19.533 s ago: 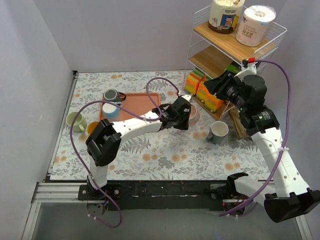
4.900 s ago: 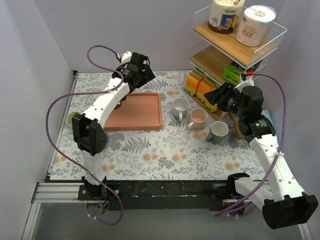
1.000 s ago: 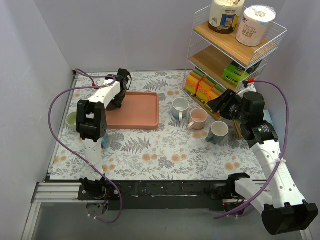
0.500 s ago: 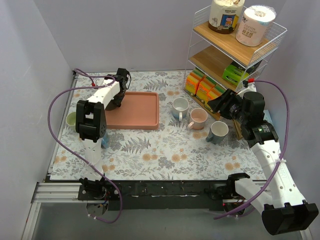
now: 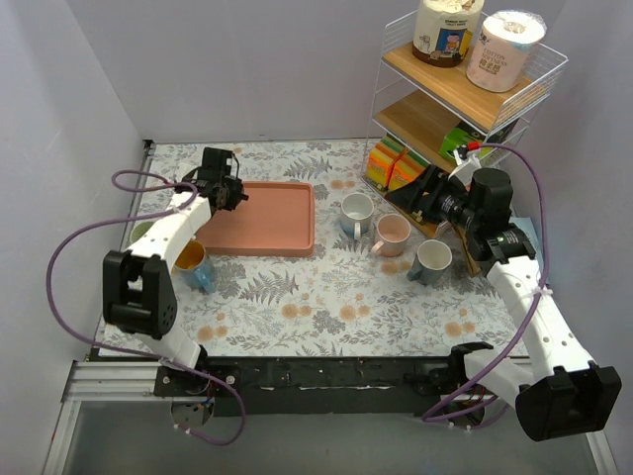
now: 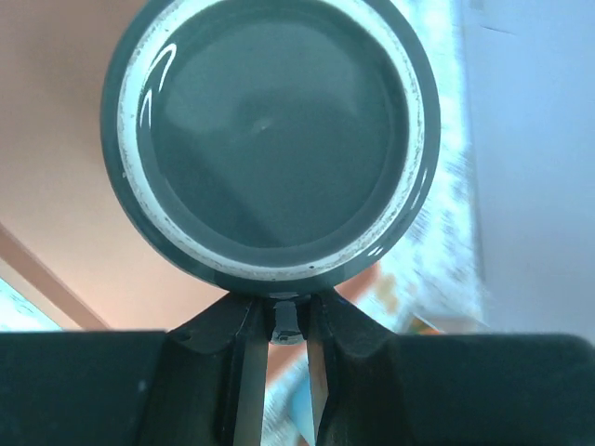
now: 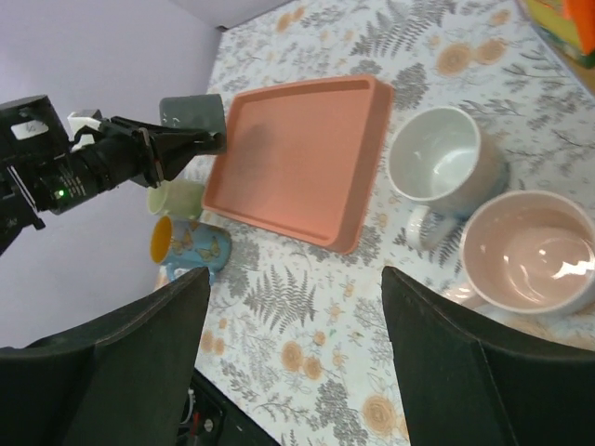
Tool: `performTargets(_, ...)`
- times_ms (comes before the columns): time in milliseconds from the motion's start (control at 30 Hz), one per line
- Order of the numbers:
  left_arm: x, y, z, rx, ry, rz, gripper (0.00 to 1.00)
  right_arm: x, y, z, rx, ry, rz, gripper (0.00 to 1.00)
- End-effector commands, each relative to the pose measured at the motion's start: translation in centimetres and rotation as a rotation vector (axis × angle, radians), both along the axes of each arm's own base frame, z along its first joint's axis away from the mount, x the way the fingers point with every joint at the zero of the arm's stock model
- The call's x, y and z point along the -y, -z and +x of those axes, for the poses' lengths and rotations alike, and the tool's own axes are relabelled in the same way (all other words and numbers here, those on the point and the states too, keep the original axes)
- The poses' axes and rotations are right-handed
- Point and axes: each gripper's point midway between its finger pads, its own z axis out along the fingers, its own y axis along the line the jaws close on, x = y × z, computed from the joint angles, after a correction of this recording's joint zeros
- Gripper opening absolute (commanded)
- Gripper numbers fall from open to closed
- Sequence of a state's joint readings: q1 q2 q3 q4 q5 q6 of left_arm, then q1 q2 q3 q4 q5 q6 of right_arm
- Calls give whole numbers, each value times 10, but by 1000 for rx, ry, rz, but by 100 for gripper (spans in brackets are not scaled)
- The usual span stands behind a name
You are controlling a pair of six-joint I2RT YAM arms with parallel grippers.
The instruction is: Turn the mug right side up
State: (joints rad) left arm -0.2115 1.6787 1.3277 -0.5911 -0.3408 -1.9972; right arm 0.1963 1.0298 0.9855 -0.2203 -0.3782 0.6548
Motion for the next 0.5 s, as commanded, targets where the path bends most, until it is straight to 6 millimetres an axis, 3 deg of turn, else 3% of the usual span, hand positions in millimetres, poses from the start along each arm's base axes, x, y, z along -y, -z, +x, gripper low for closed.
performTargets(0, 23, -122, 9, 401, 114, -139, 0, -29, -52, -4, 155, -145, 159, 82)
performTargets(33, 28, -139, 8, 463, 151, -153, 0, -37, -52, -3, 138, -168, 176, 82)
performTargets(67, 39, -142, 1, 482, 218, -180, 0, -43, -62, -4, 151, -194, 202, 81)
performTargets(133, 50, -186, -9, 658, 335, -179, 0, -60, -64, -6, 89, -226, 270, 80)
performTargets(167, 66, -184, -21, 676, 444, -222, 0, -68, -72, -7, 103, -248, 303, 79)
performTargets(233, 81, -235, -40, 898, 585, -223, 0, -92, -72, -16, 27, -306, 387, 79)
performTargets(267, 87, -239, -48, 926, 637, -236, 0, -101, -86, -20, 68, -349, 429, 78)
performTargets(333, 100, -261, -65, 1006, 744, -269, 0, -127, -88, -29, -2, -427, 502, 78)
performTargets(467, 118, -294, -91, 1122, 919, -304, 0, -159, -112, -43, 28, -627, 602, 75)
